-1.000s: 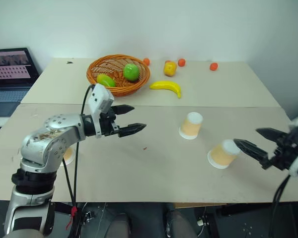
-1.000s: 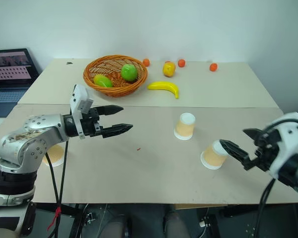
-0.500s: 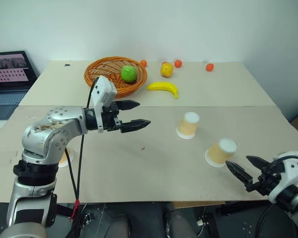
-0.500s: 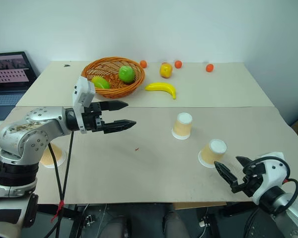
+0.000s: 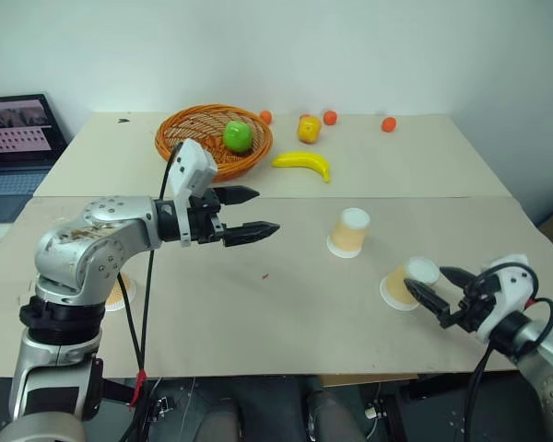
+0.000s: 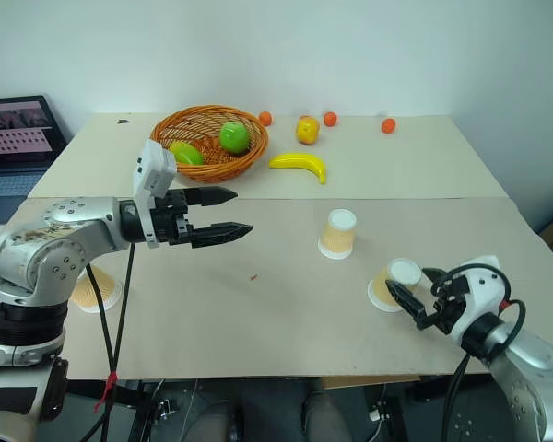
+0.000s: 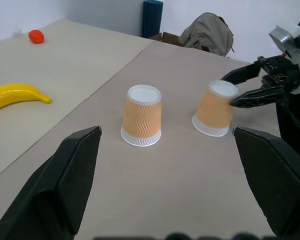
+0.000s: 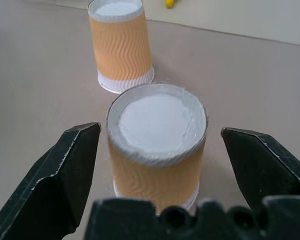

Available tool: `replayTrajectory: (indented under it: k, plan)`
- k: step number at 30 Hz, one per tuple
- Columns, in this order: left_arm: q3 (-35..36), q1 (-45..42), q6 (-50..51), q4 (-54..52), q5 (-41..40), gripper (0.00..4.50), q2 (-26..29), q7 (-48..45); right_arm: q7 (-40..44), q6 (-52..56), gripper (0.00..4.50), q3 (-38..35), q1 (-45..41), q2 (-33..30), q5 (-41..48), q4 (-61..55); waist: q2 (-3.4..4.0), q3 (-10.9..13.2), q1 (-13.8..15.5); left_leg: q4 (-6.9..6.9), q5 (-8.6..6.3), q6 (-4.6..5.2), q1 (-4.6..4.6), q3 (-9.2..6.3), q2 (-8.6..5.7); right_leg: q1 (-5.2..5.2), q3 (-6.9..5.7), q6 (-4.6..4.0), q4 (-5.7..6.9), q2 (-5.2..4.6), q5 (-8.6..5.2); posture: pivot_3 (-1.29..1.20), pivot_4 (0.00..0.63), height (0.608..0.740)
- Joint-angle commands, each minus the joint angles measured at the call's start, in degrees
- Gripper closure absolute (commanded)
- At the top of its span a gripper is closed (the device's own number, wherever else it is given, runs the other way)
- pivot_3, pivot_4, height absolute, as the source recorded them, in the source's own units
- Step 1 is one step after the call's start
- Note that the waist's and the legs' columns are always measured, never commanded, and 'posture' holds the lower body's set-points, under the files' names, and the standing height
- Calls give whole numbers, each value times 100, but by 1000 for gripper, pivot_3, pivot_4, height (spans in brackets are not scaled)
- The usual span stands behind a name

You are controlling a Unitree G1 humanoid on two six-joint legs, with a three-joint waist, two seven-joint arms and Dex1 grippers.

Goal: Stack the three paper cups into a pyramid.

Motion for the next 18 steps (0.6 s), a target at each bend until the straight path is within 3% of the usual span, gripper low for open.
replayTrajectory:
  k: [1, 4, 7, 9, 11, 18]
  plan:
    - [211, -82, -5, -284, -85, 14, 104, 74, 102, -175, 0, 100, -242, -99, -69, 101, 0, 0, 2, -1, 0, 0, 0, -2, 1, 0, -2, 0, 1, 1, 0, 0, 150, 737]
    - [218, -5, -12, -356, -76, 14, 146, 125, 132, -156, 0, 197, -329, -107, -108, 167, 0, 0, 2, -3, 0, 0, -2, -4, 1, -2, -2, -1, 0, 2, 0, 0, 150, 737]
    - [235, 21, 7, -387, -109, 0, 155, 166, 165, -134, 646, 266, -340, -118, -127, 200, 0, 0, 4, -2, 0, 0, -6, -3, -1, -2, -1, 0, -4, 0, 0, 0, 150, 737]
    - [242, 30, 13, -401, -124, 0, 154, 175, 187, -130, 1425, 288, -334, -123, -146, 198, 0, 0, 4, -2, 0, 0, -6, -2, -1, -2, -1, 0, -5, 0, 0, 0, 150, 737]
    - [245, 32, 14, -397, -131, 0, 149, 187, 170, -111, 1847, 290, -343, -132, -177, 183, 0, 0, 4, -3, 0, 0, -5, -3, 0, -2, -2, 0, -3, 0, 0, 0, 150, 737]
    - [199, 53, 5, -363, -148, 0, 119, 192, -111, 518, 1847, 342, -957, -333, 94, -356, 1, 1, -37, -2, 0, 0, -2, -1, 0, -3, 0, 0, 0, 0, 0, 0, 150, 737]
